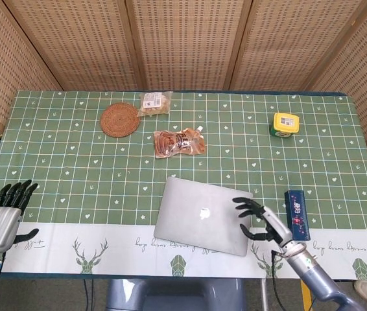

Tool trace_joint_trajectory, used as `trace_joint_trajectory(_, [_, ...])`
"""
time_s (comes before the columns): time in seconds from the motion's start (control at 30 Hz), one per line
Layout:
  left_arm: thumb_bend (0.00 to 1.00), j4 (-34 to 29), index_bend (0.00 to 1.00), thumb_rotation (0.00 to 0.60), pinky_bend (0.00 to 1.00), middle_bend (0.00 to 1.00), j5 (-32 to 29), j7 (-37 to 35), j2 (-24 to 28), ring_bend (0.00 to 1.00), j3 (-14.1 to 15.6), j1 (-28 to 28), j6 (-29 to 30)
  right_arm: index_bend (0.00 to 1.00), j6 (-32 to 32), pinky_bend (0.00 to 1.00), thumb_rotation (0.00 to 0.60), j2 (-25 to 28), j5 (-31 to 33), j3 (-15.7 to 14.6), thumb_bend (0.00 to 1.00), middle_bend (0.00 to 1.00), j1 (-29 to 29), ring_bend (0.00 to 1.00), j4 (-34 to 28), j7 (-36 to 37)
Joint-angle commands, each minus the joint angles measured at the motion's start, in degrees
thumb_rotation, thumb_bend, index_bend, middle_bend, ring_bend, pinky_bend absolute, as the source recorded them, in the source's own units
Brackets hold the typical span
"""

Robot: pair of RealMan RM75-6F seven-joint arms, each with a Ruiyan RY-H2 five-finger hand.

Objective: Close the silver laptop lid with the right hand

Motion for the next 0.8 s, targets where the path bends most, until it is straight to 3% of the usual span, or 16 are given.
trace_joint_trajectory(0.03, [0.08,-0.1,0.0,0.6,0.0,0.0,0.1,0.0,0.0,0.0,0.0,0.0,0.2,0.16,3.1,0.12,0.6,3.6,1.1,1.5,0.53,0.08,-1.7,0.1,-0.1,-3.9])
trace_joint_trajectory(0.2, [0.08,0.0,0.0,0.6,0.0,0.0,0.9,-0.1,-0.2,0.0,-0.2,0.3,1.4,0.07,8.3,0.01,0.6,7.9,2.8,2.3,0.45,0.0,-4.9,0.0,0.4,-10.7])
trace_joint_trajectory(0.4, [0.08,0.4,0.0,0.6,0.0,0.0,1.4,-0.3,-0.5,0.0,-0.4,0.6,2.6,0.0,17.6,0.0,0.6,9.0,6.3,2.4,0.34,0.0,-11.6,0.0,5.2,-35.7])
trace_joint_trajectory(0.57, [0.08,0.7,0.0,0.6,0.0,0.0,1.6,-0.2,-0.7,0.0,-0.6,0.7,3.0,0.0,22.7,0.0,0.6,7.3,7.3,2.4,0.31,0.0,-15.1,0.0,7.2,-48.1])
trace_joint_trajectory(0.8, [0.08,1.0,0.0,0.6,0.0,0.0,2.0,-0.8,-0.7,0.0,-0.6,1.0,3.6,0.0,25.0,0.0,0.6,7.4,8.1,2.8,0.31,0.0,-17.7,0.0,6.4,-53.8])
